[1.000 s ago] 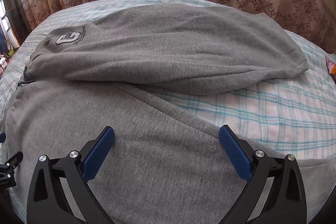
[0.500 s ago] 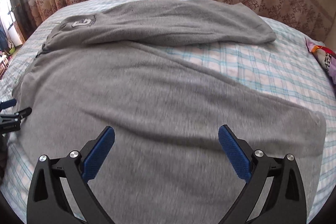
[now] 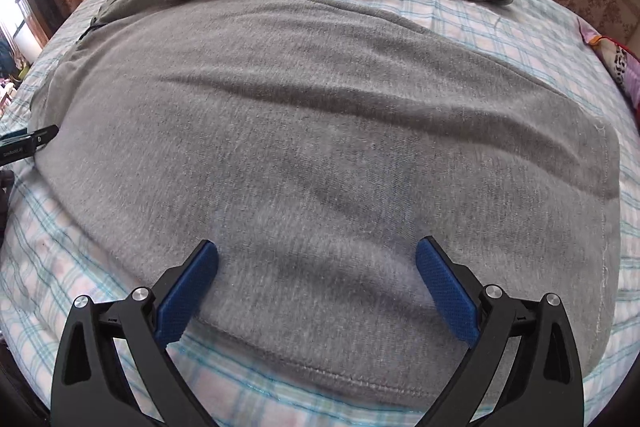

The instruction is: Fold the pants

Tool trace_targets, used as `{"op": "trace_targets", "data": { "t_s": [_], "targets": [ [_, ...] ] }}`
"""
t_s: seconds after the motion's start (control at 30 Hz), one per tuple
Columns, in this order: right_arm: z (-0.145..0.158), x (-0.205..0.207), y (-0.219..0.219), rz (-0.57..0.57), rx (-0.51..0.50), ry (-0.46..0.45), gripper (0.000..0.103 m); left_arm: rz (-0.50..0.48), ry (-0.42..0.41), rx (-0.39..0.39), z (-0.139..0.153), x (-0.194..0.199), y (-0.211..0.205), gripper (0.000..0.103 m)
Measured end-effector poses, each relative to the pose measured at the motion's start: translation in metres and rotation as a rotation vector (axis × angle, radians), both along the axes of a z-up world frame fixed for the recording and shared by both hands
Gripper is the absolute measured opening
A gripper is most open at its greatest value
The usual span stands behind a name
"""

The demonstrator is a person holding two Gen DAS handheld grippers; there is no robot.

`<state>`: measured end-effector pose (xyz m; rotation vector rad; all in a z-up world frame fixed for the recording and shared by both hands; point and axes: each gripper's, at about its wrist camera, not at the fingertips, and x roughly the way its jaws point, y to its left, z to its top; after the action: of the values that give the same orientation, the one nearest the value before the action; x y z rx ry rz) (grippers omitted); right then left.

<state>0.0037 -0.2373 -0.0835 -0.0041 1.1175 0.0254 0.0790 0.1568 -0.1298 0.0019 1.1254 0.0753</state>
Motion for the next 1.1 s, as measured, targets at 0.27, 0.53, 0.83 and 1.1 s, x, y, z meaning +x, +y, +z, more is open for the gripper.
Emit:
{"op": "trace_targets", "data": {
  "t_s": [0.27, 0.53, 0.83, 1.1],
  "targets": [
    [0.015, 0.039, -0.124, -0.330, -0.043, -0.103, 0.098, -0.039, -0.071, 0.089, 0.028, -0.001, -0.037, 0.100],
    [-0.007, 0.071, -0.192, -0.466, -0.077, -0.093, 0.098, -0.171, -0.076, 0.068, 0.030, 0.024, -0.098, 0.100],
    [0.022, 0.072, -0.183, -0.482, -0.135, -0.116, 0.098, -0.155, -0.045, 0.024, 0.025, 0.057, -0.101, 0.100],
    [0.050, 0.144, -0.147, -0.349, -0.129, -0.204, 0.098, -0.117, -0.084, 0.020, 0.042, 0.113, -0.094, 0.100]
  ]
}}
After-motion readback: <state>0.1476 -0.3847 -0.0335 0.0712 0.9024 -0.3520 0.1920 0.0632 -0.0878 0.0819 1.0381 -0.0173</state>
